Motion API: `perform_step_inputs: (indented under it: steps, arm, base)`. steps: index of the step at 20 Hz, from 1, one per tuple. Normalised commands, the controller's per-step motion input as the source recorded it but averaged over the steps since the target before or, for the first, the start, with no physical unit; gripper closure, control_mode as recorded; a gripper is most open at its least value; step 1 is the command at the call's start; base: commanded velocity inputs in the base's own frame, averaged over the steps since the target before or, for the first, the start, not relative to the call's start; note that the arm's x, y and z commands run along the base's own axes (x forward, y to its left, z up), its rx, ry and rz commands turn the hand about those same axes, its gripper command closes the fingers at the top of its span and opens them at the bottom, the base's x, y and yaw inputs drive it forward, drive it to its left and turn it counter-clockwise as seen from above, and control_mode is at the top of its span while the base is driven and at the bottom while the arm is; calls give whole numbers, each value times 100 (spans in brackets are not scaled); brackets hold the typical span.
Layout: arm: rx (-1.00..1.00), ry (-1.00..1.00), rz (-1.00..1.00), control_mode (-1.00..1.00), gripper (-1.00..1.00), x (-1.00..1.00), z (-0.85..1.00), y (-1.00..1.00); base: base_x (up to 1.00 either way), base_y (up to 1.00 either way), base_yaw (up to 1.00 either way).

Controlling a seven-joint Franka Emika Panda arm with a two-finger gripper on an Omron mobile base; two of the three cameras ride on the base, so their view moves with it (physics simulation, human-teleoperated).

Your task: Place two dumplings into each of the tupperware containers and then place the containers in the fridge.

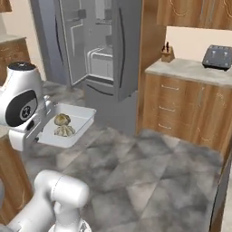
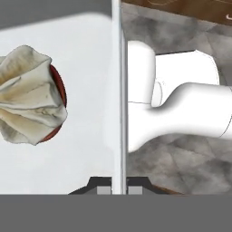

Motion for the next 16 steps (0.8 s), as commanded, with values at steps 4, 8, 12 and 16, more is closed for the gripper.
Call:
perform_step_inputs:
  steps: [4, 8, 12, 16]
  arm:
    - [0, 0, 0, 100, 100, 0, 0, 0]
    - [0, 0, 0, 100, 100, 0, 0, 0]
    - [0, 0, 0, 100, 100, 0, 0, 0]
    - [0, 0, 0, 100, 100, 0, 0, 0]
  base:
    - [100, -1, 59]
    - [100, -1, 55]
    - [100, -1, 54]
    - [100, -13, 64]
